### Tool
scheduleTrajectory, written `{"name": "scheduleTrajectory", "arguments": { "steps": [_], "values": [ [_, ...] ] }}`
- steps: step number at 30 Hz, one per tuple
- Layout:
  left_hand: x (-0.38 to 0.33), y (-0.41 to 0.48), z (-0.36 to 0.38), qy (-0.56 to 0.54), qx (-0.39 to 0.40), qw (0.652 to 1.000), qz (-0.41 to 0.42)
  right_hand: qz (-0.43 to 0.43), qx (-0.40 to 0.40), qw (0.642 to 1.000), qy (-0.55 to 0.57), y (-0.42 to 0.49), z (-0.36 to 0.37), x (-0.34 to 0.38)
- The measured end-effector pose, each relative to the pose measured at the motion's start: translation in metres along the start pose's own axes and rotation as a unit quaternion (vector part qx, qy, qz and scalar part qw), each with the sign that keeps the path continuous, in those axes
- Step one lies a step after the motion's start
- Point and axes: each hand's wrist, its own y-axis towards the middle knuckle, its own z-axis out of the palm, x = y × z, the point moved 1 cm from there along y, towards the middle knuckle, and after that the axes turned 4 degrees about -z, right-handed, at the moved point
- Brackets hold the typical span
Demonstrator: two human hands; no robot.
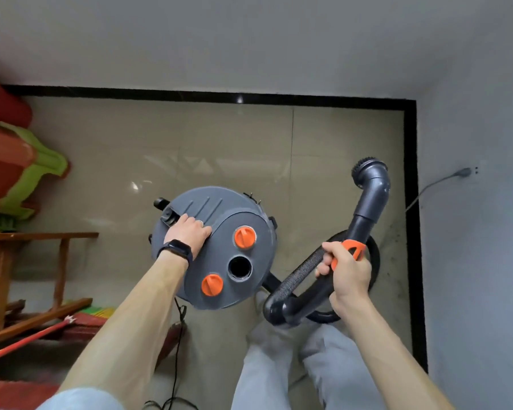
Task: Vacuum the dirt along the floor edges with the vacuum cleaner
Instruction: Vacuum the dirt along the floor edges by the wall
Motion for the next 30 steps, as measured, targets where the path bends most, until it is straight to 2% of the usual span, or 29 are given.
{"name": "scheduleTrajectory", "arguments": {
  "steps": [5,10,12,14,17,20,23,26,30],
  "values": [
    [-0.02,-0.021,0.003,0.03,0.02,0.999,-0.021,0.044,-0.02,0.997,0.067,-0.013,-0.05,0.018],
    [-0.048,-0.046,0.007,0.003,0.062,0.994,-0.094,0.066,-0.036,0.991,0.109,-0.025,-0.122,0.0],
    [-0.065,-0.054,0.009,-0.049,0.059,0.987,-0.14,0.058,-0.042,0.994,0.082,-0.029,-0.146,-0.023],
    [-0.074,-0.061,0.012,-0.103,0.044,0.976,-0.184,0.048,-0.009,0.998,0.026,-0.034,-0.161,-0.053],
    [-0.074,-0.068,0.014,-0.048,0.032,0.983,-0.174,0.029,0.044,0.997,-0.054,-0.043,-0.174,-0.104],
    [-0.077,-0.074,0.023,-0.069,0.044,0.977,-0.199,0.024,0.062,0.995,-0.068,-0.052,-0.168,-0.14],
    [-0.082,-0.078,0.041,-0.211,0.022,0.958,-0.193,0.04,0.069,0.996,-0.042,-0.059,-0.142,-0.161],
    [-0.081,-0.078,0.061,-0.287,-0.034,0.944,-0.159,0.061,0.079,0.994,-0.034,-0.06,-0.103,-0.18],
    [-0.084,-0.086,0.084,-0.284,-0.071,0.945,-0.144,0.027,0.122,0.981,-0.147,-0.059,-0.051,-0.209]
  ]
}}
